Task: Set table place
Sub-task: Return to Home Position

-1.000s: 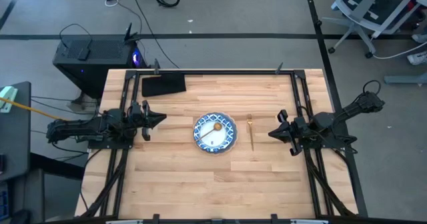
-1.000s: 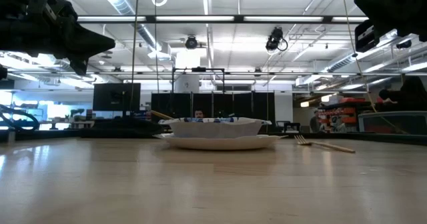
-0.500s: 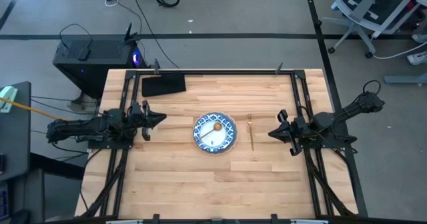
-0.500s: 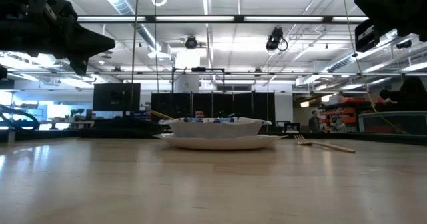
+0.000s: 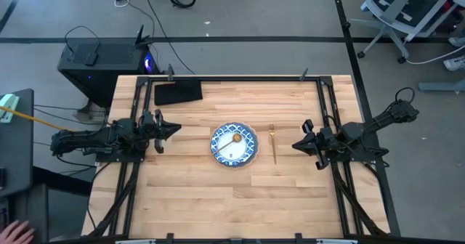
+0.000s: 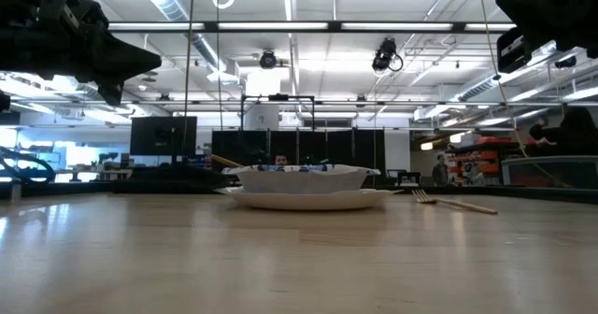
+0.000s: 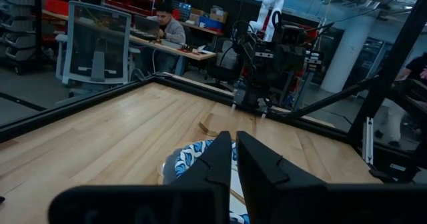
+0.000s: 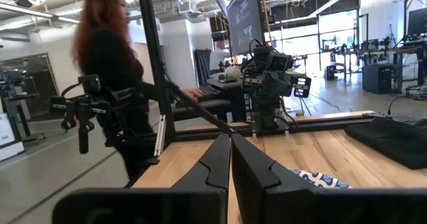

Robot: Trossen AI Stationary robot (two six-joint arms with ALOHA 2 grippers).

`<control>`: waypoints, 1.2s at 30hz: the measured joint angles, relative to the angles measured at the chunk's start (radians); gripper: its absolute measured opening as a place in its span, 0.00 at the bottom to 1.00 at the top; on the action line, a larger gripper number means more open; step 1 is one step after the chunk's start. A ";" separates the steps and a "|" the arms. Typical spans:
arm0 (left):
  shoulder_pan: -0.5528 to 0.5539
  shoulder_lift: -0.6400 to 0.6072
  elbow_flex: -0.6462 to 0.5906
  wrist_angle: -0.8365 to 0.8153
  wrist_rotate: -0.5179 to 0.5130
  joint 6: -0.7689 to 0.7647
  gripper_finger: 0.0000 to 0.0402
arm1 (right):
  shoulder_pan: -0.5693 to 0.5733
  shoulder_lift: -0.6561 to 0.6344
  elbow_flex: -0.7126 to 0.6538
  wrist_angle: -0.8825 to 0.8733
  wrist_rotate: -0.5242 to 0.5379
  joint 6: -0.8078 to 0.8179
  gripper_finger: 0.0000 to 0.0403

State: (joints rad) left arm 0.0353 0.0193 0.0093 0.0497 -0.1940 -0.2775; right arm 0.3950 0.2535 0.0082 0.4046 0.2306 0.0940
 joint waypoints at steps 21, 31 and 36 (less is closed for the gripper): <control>0.001 0.000 0.000 0.000 0.000 0.000 0.09 | 0.000 0.000 0.000 0.000 0.000 0.000 0.06; 0.001 0.000 0.000 0.000 0.000 0.000 0.08 | 0.000 0.000 0.000 0.000 0.000 0.000 0.06; 0.001 0.000 0.000 0.000 0.000 0.000 0.09 | 0.000 0.000 0.000 0.000 0.000 0.000 0.06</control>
State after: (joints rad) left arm 0.0364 0.0193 0.0093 0.0494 -0.1944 -0.2775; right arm 0.3950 0.2535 0.0086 0.4046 0.2307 0.0940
